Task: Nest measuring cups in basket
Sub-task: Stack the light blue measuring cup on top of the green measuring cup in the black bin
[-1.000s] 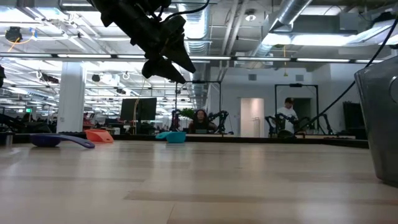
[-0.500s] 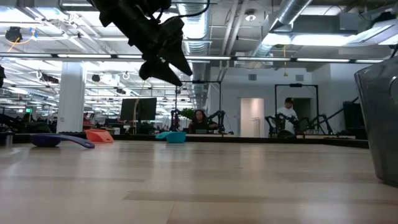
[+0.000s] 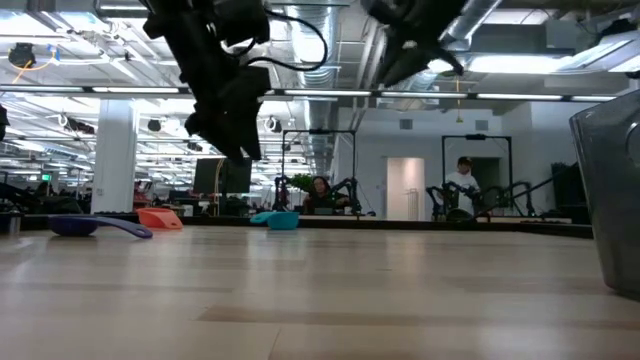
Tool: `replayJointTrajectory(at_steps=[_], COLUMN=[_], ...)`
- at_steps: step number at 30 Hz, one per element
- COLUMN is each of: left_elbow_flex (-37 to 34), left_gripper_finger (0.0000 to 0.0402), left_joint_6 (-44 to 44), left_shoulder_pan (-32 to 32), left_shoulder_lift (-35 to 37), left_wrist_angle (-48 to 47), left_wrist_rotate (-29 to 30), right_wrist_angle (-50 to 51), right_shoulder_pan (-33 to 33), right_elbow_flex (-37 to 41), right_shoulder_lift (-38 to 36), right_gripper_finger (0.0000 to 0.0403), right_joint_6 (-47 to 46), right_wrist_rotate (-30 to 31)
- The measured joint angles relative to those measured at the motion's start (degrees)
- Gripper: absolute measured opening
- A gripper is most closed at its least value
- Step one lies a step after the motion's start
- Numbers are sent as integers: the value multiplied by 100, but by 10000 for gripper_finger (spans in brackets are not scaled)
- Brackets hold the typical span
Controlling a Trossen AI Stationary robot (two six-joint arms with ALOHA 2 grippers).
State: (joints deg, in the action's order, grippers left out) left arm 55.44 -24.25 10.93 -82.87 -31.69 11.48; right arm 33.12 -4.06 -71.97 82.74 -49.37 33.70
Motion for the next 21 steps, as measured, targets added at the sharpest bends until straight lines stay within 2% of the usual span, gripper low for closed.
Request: replayJointTrajectory(at_steps=[4, 6, 8, 13, 14, 16, 19, 21], left_elbow_flex=[0, 0, 0, 62, 130, 442, 1070, 1655], left_gripper_finger=[246, 246, 246, 246, 246, 246, 246, 246], left_joint_6=[401, 606, 707, 378, 288, 164, 189, 329], left_shoulder_pan=[311, 572, 879, 1527, 1571, 1609, 1607, 1592], left_shoulder_lift=[-5, -48, -123, -541, -678, -1056, -1678, -2102], left_wrist_angle=[69, 322, 673, 1812, 1809, 1961, 1650, 1200], left_wrist_rotate=[985, 1085, 777, -846, -951, -959, -794, -478], right_wrist_angle=[-927, -1294, -1359, -1422, -1413, -1414, -1375, -1356], right_shoulder_pan=[-888, -1238, -1516, -2031, -2104, -2226, -2336, -2395], right_elbow_flex=[14, -11, -5, -2, -2, -2, -2, -2], right_shoulder_lift=[60, 51, 45, 51, 51, 51, 51, 51], right_gripper_finger=[92, 92, 92, 92, 92, 92, 92, 92], right_joint_6=[996, 1263, 1382, 1596, 1688, 1823, 1987, 2070], right_wrist_rotate=[-1039, -1464, -1927, -3125, -3338, -3715, -4085, -4310])
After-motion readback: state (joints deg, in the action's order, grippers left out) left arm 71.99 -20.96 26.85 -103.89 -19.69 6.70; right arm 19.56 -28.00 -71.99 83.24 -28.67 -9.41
